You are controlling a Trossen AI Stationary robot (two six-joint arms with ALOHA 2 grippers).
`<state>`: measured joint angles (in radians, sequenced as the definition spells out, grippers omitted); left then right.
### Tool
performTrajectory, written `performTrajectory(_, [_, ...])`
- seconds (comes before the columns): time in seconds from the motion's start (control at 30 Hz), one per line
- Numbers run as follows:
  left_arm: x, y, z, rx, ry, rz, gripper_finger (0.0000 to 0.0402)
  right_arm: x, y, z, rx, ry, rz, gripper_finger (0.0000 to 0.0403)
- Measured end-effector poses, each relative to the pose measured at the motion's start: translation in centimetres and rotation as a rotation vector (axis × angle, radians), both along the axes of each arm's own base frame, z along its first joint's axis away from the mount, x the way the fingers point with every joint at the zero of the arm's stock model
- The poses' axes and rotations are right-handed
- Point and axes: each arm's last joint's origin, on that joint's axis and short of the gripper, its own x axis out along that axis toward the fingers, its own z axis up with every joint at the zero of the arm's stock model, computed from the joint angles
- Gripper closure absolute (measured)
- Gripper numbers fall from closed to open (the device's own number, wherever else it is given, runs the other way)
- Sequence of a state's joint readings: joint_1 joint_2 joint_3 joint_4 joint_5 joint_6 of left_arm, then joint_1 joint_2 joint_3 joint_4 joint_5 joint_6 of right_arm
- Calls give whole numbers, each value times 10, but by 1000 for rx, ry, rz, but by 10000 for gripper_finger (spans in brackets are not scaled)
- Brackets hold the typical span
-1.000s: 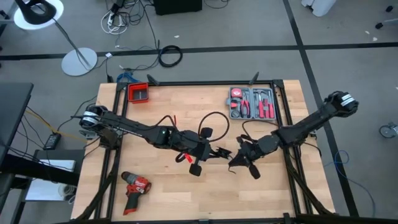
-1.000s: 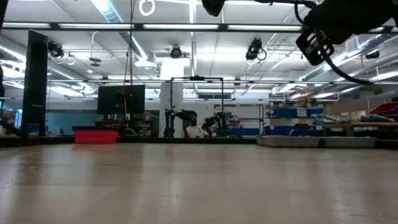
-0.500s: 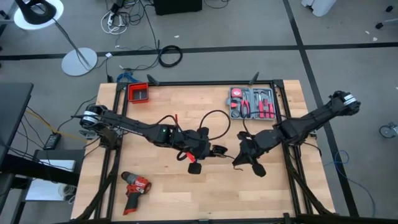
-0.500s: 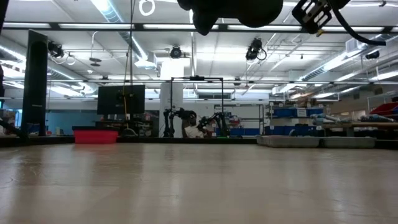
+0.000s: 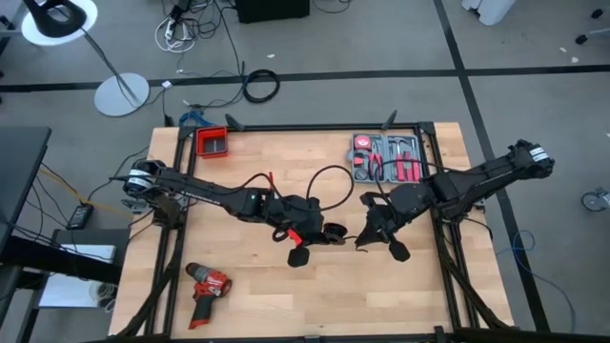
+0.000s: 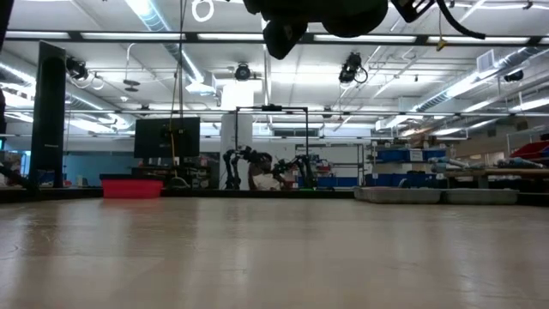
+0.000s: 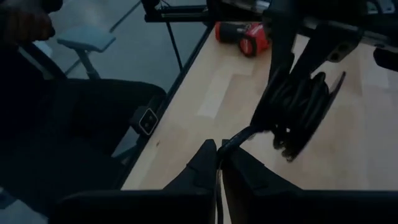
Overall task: Coil cords
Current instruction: Coil the black wire onto the black spool
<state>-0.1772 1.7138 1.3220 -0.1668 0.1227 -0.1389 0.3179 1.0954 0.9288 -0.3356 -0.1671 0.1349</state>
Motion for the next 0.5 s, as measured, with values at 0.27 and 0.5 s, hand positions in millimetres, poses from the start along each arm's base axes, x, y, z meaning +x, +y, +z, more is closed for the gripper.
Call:
performTrajectory(0.27, [4, 2, -1, -16, -31, -11, 402, 2, -3, 3, -82, -65, 18, 374])
performTrajectory(0.5, [6, 1, -1, 3, -53, -24, 402, 5, -3, 11, -63, -149, 21, 331])
